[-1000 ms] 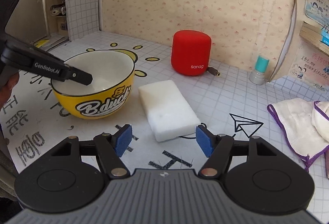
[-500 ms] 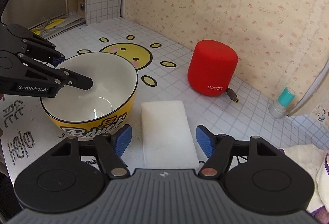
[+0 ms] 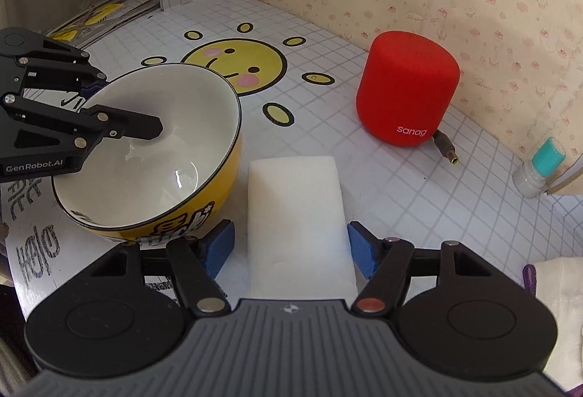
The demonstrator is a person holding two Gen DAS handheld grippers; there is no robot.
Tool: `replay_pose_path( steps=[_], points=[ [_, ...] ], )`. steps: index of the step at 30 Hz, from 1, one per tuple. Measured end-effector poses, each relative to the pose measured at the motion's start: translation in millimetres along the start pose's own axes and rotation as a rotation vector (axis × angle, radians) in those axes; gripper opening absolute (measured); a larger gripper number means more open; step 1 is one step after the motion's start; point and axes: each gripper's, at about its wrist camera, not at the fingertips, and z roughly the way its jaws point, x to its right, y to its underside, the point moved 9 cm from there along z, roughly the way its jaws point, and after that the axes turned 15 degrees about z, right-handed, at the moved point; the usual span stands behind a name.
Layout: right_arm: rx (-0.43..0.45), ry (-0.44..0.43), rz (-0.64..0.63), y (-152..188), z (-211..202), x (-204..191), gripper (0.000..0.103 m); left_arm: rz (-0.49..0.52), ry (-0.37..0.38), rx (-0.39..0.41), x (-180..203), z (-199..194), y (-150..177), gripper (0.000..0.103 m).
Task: Clean bowl
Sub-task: 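Grasp the white sponge block with the right gripper, then carry the white sponge into the bowl held by the left gripper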
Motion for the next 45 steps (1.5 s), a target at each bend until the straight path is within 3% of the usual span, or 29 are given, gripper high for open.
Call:
replay_pose_path(
  steps=[3, 13, 30, 39, 45],
  points=[
    [-0.004, -0.020, 0.024, 0.7, -1.1, 1.6, 0.059, 0.005, -0.002, 0.001, 0.0, 0.1, -0.1, 0.019],
    [-0.007, -0.043, 0.073, -0.9, -2.1, 5.9, 0.058, 0.006, -0.011, 0.005, 1.9, -0.5, -1.5, 0.020],
    [0.113, 0.053, 0.086, -18.2, -28.6, 20.2, 0.057, 0.002, -0.011, 0.014, 1.4, -0.3, -1.6, 0.020],
    [0.256, 0.077, 0.042, -40.3, -64.7, 2.6, 0.057, 0.003, 0.002, 0.019, -2.9, 0.9, -1.2, 0.020],
    [0.253, 0.086, -0.065, -42.9, -66.6, -26.1, 0.057, 0.007, 0.004, 0.022, -2.9, 1.1, -2.0, 0.020]
  ],
)
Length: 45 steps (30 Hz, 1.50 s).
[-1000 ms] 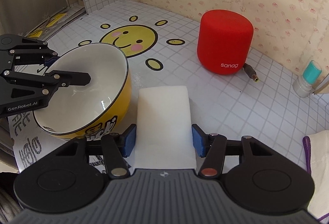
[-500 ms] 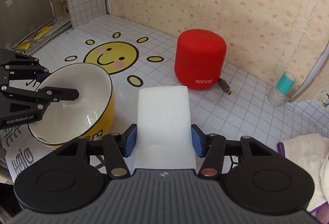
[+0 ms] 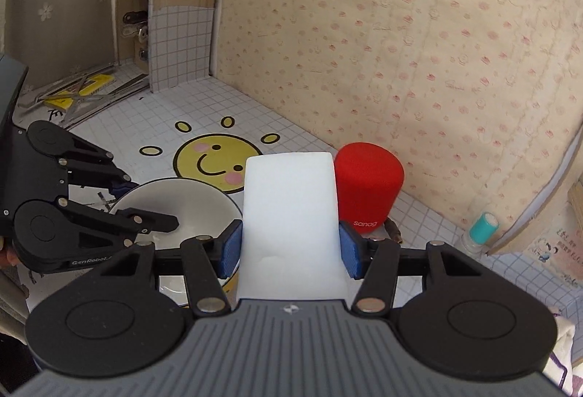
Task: Clean bowl
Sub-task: 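Carry the white sponge into the bowl held by the left gripper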
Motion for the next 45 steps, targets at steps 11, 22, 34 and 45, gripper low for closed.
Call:
replay_pose_path(
  steps=[11, 22, 34, 45],
  points=[
    [-0.050, 0.033, -0.111, 6.6, 3.9, -29.9, 0.057, 0.000, 0.000, 0.007, 0.1, 1.9, -2.5, 0.020],
    [-0.091, 0.030, -0.064, 10.0, 15.0, -29.3, 0.057, -0.007, 0.006, 0.018, 0.0, 1.2, -3.4, 0.020],
    [-0.100, 0.066, -0.130, 11.3, 20.5, -38.3, 0.058, -0.012, 0.013, 0.025, -1.8, 0.7, -3.8, 0.020],
    [-0.107, 0.053, -0.197, 17.4, 22.5, -49.7, 0.060, -0.010, 0.014, 0.029, -3.4, 1.4, -2.8, 0.020]
  ],
)
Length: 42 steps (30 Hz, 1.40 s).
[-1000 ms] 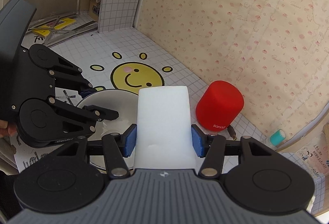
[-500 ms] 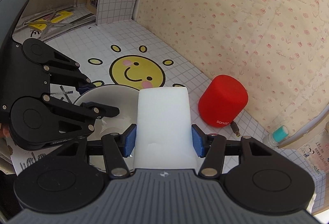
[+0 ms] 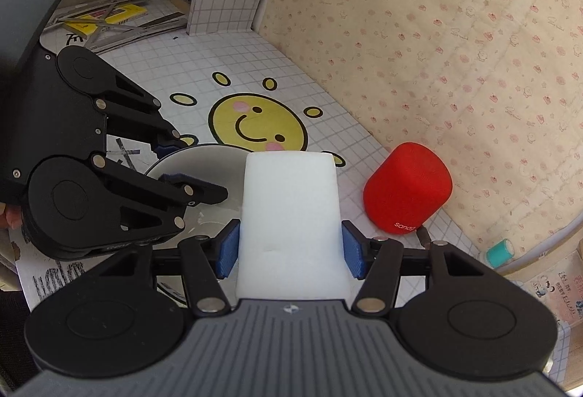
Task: Clean bowl
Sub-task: 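Carry the white sponge into the bowl held by the left gripper, then rub the sponge inside the bowl with the right gripper while the left gripper holds the rim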
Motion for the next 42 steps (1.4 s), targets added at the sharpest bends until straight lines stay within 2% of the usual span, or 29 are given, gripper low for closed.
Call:
replay_pose_path(
  steps=[6, 16, 19, 22, 27, 34, 38, 42],
  points=[
    [-0.019, 0.017, -0.042, 2.3, 4.3, -3.4, 0.060, -0.002, -0.003, -0.001, 0.1, 1.2, -1.0, 0.020],
    [0.005, -0.006, -0.031, 1.7, -7.3, -7.6, 0.060, -0.005, -0.012, -0.005, 4.5, 1.2, -1.4, 0.020],
    [0.012, -0.018, -0.032, 2.2, -10.7, -8.0, 0.069, -0.005, -0.013, -0.006, 5.0, 1.0, -1.3, 0.020],
    [0.000, -0.060, 0.011, 3.6, -12.1, -5.7, 0.070, -0.006, -0.013, -0.006, 5.8, 1.0, -1.3, 0.020],
    [-0.017, -0.063, 0.081, 7.6, -12.8, 4.7, 0.070, 0.001, -0.012, -0.008, 6.0, 1.8, 0.1, 0.020],
    [0.007, -0.175, 0.243, 2.0, -24.1, 15.6, 0.070, 0.001, -0.015, -0.012, 6.4, 3.6, 0.7, 0.020],
    [0.000, -0.167, 0.239, 2.3, -22.0, 15.7, 0.069, -0.002, -0.012, -0.013, 5.5, 4.4, 1.3, 0.020],
    [-0.006, -0.133, 0.181, 5.9, -18.8, 10.2, 0.062, -0.012, -0.012, -0.003, 4.1, 1.0, 1.3, 0.020]
  ],
)
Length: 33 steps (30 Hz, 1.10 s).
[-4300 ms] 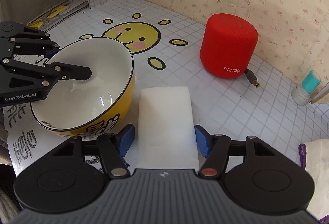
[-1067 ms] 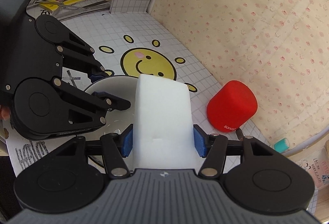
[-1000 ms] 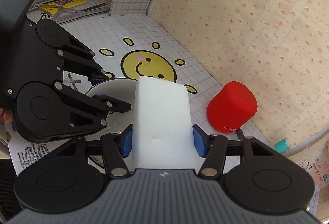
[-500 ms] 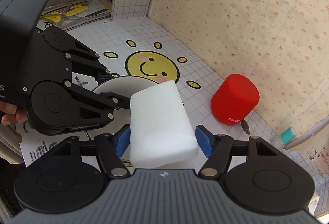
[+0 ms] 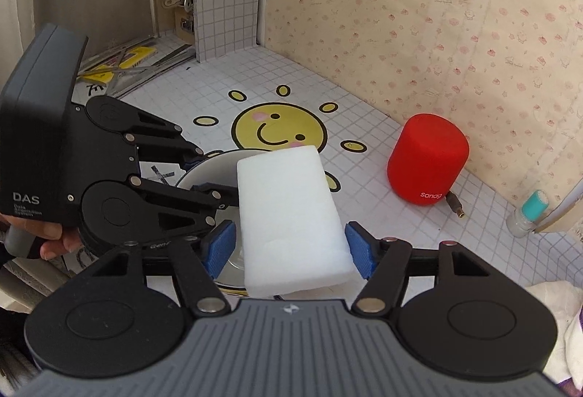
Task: Clean bowl
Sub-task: 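Rub the sponge inside the bowl with the right gripper while the left gripper holds the rim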
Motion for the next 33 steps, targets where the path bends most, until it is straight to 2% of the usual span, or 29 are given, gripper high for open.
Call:
replay_pose_path(
  steps=[8, 13, 23, 29, 33],
  points=[
    [-0.007, 0.118, -0.231, 2.8, 1.5, -16.6, 0.060, -0.008, 0.001, 0.005, -2.9, -5.3, -1.6, 0.021],
    [-0.026, 0.193, -0.414, 6.9, 7.7, -30.5, 0.060, -0.024, 0.006, 0.011, -7.4, -8.4, 1.4, 0.032],
    [-0.076, 0.179, -0.473, 2.7, 12.5, -33.9, 0.060, -0.047, 0.035, -0.005, -13.3, -11.9, 6.4, 0.034],
    [-0.085, 0.183, -0.476, 3.8, 13.0, -34.0, 0.060, -0.001, -0.014, 0.014, -10.4, -21.5, 2.9, 0.036],
    [-0.088, 0.181, -0.487, 4.9, 12.4, -36.7, 0.060, -0.012, -0.020, 0.039, -17.0, -30.4, -3.5, 0.036]
  ],
)
